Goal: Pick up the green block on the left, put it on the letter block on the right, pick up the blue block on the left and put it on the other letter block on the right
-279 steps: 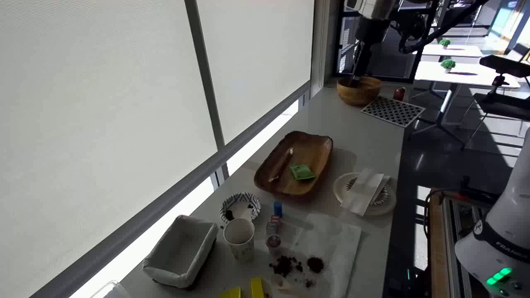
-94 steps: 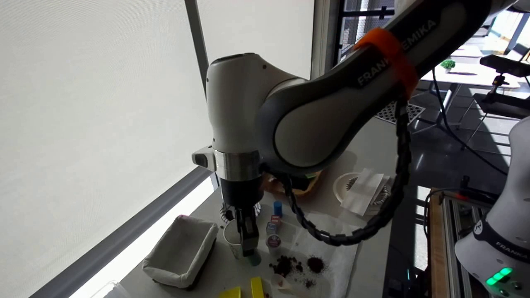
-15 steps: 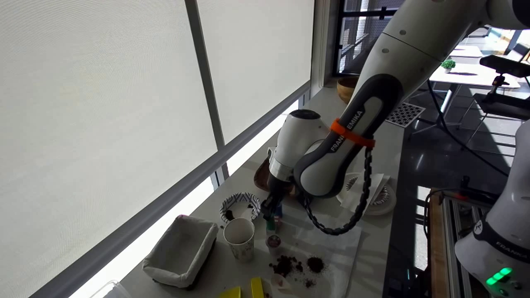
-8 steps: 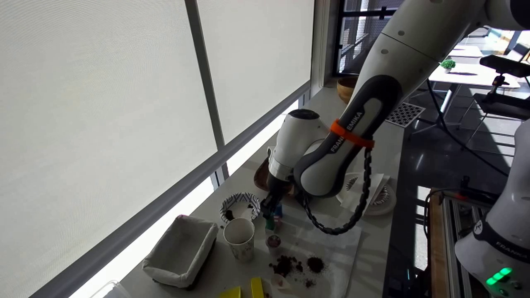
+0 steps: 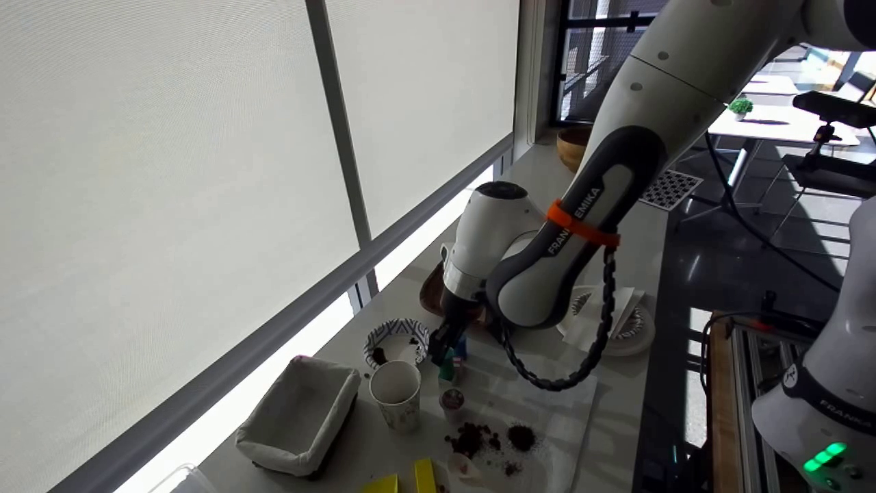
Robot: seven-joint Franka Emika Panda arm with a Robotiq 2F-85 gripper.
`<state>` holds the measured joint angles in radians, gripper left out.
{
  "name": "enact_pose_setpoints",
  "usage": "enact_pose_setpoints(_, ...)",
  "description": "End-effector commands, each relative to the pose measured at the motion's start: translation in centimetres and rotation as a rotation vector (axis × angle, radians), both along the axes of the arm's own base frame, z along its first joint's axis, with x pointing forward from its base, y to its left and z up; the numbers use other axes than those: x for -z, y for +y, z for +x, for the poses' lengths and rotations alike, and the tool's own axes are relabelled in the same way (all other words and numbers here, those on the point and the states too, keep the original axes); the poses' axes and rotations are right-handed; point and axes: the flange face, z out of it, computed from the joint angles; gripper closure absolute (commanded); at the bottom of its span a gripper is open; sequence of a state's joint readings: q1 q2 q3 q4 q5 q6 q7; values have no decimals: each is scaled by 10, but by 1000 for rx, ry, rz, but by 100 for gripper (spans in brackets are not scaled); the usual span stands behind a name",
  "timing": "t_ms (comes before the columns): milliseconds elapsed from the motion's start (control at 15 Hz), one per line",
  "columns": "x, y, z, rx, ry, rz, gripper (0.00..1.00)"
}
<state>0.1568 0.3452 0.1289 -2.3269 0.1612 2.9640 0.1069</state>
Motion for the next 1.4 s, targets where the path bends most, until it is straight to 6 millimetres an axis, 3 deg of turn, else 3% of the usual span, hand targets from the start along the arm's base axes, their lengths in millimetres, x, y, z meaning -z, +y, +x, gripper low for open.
enact_pose_setpoints(0, -9, 0, -4, 23, -6, -35, 12)
enact_pose_setpoints(133, -23, 0, -8, 21, -7, -48, 0)
enact_pose_setpoints(333, -54, 9, -27, -36, 8, -54, 0)
enact_pose_setpoints(733, -114, 85, -67, -347, 210, -60, 0)
enact_pose_setpoints(867, -120, 110, -70, -444, 277, -89, 0)
enact_pose_setpoints(1133, -108, 160, -65, -633, 350, -43, 0)
enact_pose_setpoints(1200, -122, 142, -75, -555, 307, -73, 0)
enact_pose_setpoints(1333, -113, 156, -70, -602, 318, -60, 0)
